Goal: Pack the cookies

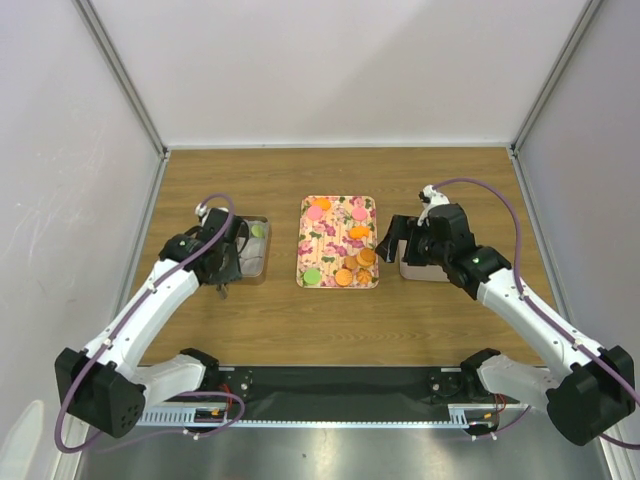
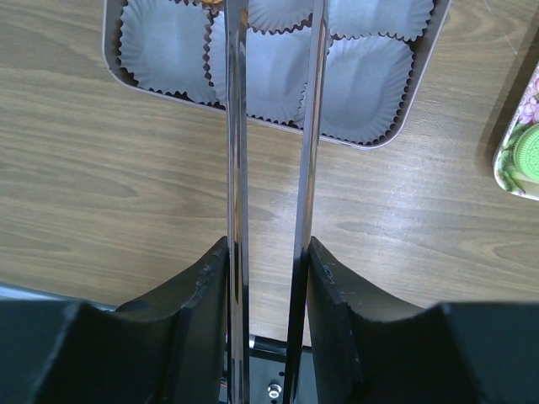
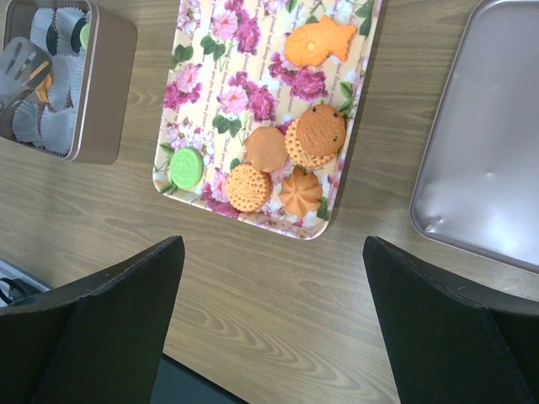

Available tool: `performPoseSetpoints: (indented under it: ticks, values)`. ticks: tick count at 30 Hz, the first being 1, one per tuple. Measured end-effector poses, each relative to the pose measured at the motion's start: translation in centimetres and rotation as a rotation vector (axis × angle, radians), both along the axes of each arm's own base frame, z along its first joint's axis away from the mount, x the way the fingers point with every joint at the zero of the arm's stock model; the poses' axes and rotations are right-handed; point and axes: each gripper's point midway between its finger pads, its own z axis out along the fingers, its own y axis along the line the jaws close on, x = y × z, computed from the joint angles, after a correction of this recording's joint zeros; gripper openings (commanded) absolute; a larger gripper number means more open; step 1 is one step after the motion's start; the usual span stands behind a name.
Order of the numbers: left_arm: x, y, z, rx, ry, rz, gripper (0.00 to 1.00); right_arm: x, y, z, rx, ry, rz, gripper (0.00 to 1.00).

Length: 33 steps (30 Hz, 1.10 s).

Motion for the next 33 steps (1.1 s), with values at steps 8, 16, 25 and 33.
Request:
performPoseSetpoints:
  ticks: [8,16,25,33]
  values:
    - [0.5,-0.1,-0.9,0.005,0.026,-0.011,0.42,-0.1,0.2,0.0,0.001,0.002,0.004,0.94]
    - [0.8,0.1,-1.1,-0.005,0.026,0.000,0.49,-0.1,0.2,-0.1,0.000,0.004,0.005,0.95]
    - [1.0,0.0,-1.1,-0.008,0.024,-0.013,0.46,-0.1,0.2,-0.1,-0.001,0.005,0.004,0.95]
    - [1.6,-3.1,2.0,-0.030,-0.041,-0.122,0.46,0.0,0.0,-0.2,-0.010,0.002,-0.008,0.94]
